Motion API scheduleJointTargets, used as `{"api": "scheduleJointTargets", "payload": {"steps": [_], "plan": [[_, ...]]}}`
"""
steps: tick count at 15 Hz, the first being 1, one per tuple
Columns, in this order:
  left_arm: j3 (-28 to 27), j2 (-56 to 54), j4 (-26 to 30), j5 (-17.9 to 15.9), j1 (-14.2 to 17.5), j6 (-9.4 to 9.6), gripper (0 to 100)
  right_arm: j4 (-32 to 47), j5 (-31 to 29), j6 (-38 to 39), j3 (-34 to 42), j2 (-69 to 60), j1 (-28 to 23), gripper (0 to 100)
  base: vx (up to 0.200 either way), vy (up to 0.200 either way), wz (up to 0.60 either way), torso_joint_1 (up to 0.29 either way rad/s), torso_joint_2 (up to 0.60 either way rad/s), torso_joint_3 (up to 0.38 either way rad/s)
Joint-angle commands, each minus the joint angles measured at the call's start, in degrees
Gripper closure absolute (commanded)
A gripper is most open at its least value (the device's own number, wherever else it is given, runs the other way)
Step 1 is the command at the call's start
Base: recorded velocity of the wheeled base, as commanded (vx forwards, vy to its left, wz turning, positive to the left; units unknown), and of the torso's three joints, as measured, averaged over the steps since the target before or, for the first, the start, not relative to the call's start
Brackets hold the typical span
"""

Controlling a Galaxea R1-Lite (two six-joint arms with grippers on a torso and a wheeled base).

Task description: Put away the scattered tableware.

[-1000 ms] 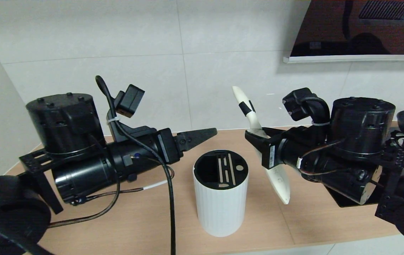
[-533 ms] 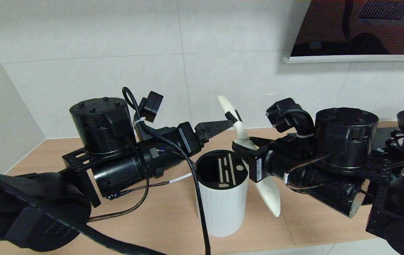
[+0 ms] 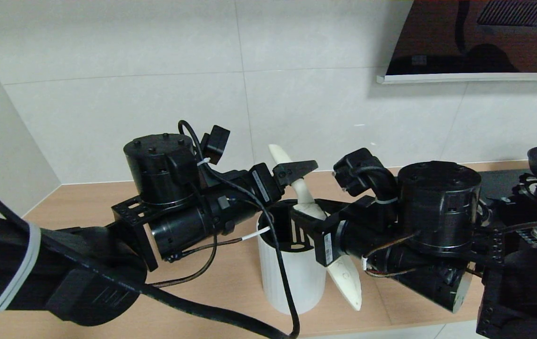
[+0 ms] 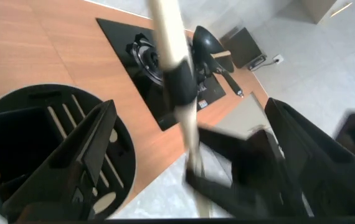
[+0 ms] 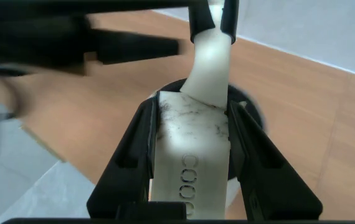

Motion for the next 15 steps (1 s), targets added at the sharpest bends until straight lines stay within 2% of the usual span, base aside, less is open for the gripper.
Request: {"api": "scheduleJointTargets", "payload": {"steps": [1,9,10,15], "plan": [[0.0,0.6,-0.6,0.0,0.0,-0.02,0,0.0,0.0,0.1,0.0,0.7,0.3,100,0.000,0.000,0.00,0.000,0.00,0.000],[0.1,1.6,-0.7,0.0,0.0,-0.02,0,-1.5,-0.1,0.0,0.5,0.2,0.4,100,0.000,0.000,0.00,0.000,0.00,0.000],[0.1,1.6,-0.7,0.0,0.0,-0.02,100,-1.6,-0.1,0.0,0.6,0.3,0.4,100,0.000,0.000,0.00,0.000,0.00,0.000],[0.3,1.5,-0.8,-0.2,0.0,-0.02,100,-2.0,-0.1,0.0,0.8,0.3,0.8,100,0.000,0.000,0.00,0.000,0.00,0.000]]}}
